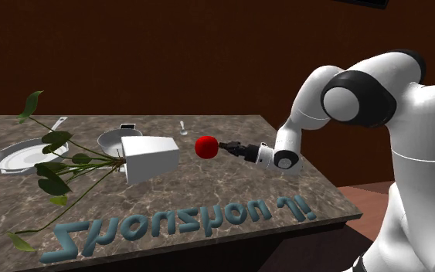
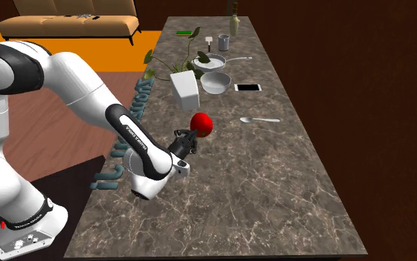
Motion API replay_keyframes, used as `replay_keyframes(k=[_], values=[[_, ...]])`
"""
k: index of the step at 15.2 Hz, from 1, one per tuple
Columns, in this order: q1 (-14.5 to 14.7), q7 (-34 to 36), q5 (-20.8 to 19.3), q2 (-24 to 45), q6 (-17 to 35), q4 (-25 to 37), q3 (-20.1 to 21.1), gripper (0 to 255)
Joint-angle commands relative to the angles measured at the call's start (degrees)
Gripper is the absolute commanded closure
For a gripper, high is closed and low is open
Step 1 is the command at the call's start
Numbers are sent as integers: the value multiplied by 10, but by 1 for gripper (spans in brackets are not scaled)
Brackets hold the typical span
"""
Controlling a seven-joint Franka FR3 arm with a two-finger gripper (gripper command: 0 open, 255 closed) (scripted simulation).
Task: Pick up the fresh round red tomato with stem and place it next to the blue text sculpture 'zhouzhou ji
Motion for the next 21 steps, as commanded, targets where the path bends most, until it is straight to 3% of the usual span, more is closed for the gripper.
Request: replay_keyframes(k=[1, 6, 13, 21], values=[[0, 0, 0, 0, 0, 0, 0, 0], [-32, -25, -9, 52, -86, -32, -2, 0], [-8, -4, 33, 69, -50, 14, 13, 0], [13, 6, 44, 80, -58, 13, -6, 0]])
